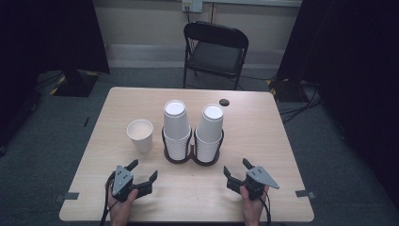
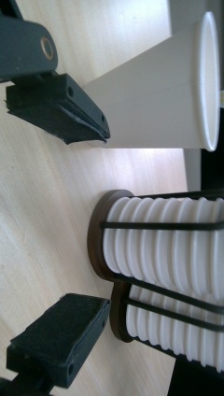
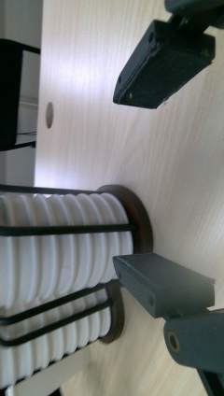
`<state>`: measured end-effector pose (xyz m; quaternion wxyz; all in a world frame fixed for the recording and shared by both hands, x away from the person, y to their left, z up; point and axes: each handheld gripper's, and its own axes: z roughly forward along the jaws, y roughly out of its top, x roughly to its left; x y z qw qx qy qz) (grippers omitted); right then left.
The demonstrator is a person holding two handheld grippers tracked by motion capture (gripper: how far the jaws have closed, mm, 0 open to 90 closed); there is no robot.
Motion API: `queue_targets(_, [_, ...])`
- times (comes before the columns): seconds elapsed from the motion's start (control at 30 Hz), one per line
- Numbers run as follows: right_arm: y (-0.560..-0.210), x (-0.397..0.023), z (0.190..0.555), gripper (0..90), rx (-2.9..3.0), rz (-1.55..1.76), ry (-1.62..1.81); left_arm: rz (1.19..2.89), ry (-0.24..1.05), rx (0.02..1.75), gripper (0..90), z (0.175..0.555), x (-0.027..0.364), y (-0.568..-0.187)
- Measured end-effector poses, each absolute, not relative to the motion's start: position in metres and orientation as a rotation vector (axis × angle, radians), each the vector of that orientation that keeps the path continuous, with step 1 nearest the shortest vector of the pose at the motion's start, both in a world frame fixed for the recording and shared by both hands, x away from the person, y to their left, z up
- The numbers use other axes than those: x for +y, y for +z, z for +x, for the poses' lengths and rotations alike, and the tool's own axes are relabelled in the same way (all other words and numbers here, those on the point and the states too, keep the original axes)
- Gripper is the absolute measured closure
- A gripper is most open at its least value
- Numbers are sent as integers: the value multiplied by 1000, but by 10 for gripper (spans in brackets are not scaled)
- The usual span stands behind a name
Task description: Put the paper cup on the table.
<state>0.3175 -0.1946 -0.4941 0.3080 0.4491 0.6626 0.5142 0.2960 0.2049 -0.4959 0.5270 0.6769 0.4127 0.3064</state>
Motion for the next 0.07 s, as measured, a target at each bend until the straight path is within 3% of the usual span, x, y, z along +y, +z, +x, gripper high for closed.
queue_targets(0.07, [-494, -192, 321, 184, 1777, 1218, 1301, 1603, 735, 961, 156, 294, 206, -496])
